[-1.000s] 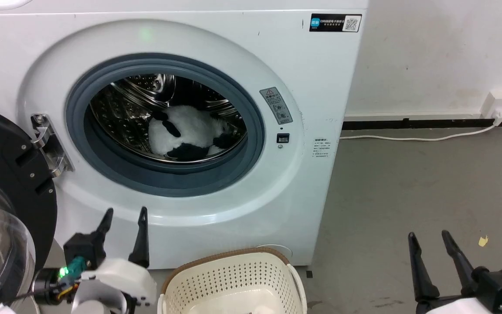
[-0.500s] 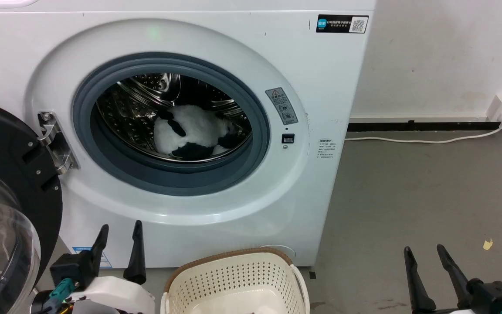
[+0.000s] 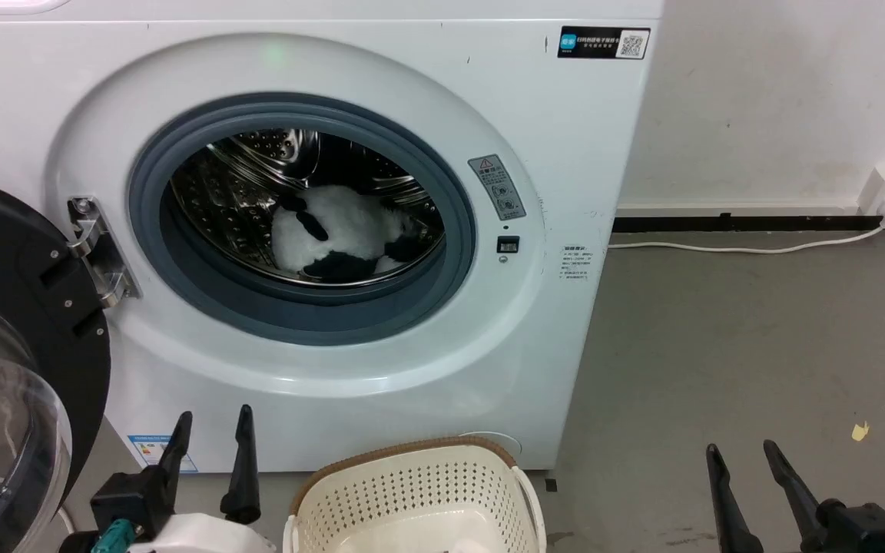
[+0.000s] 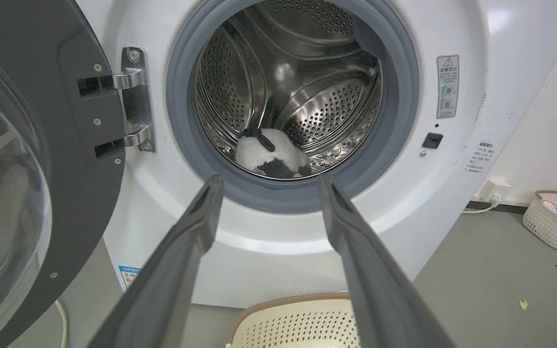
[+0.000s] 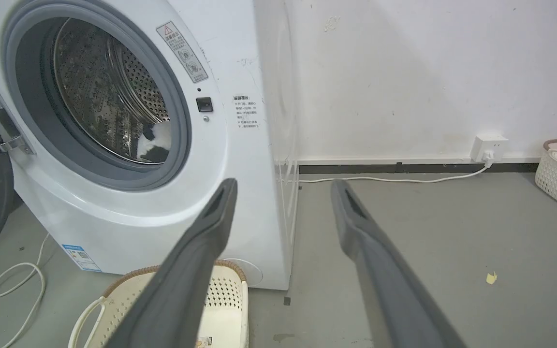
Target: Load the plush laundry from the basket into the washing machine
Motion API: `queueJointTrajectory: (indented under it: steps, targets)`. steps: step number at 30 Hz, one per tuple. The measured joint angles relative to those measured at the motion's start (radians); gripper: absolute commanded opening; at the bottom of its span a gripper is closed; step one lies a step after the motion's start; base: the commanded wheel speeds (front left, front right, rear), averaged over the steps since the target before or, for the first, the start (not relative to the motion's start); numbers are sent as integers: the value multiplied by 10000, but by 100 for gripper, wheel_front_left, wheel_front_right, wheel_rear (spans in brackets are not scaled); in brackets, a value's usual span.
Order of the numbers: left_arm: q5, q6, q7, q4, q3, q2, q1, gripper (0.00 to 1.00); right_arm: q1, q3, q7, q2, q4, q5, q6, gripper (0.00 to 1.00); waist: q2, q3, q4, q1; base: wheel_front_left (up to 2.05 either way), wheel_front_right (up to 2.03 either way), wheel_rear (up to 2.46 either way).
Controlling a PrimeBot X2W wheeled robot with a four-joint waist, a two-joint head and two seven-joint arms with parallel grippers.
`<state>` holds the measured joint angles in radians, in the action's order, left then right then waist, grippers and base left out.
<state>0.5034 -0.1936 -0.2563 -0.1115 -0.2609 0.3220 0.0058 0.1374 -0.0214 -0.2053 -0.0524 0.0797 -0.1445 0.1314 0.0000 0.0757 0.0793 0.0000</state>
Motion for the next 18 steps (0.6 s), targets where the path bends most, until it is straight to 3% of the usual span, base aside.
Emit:
queueJointTrajectory:
  steps: [18]
  targets:
    - [-355, 387, 0, 92, 215, -314, 293, 100, 26, 33, 12, 0, -82, -56, 0, 100, 0, -18, 8, 1, 0, 0, 0]
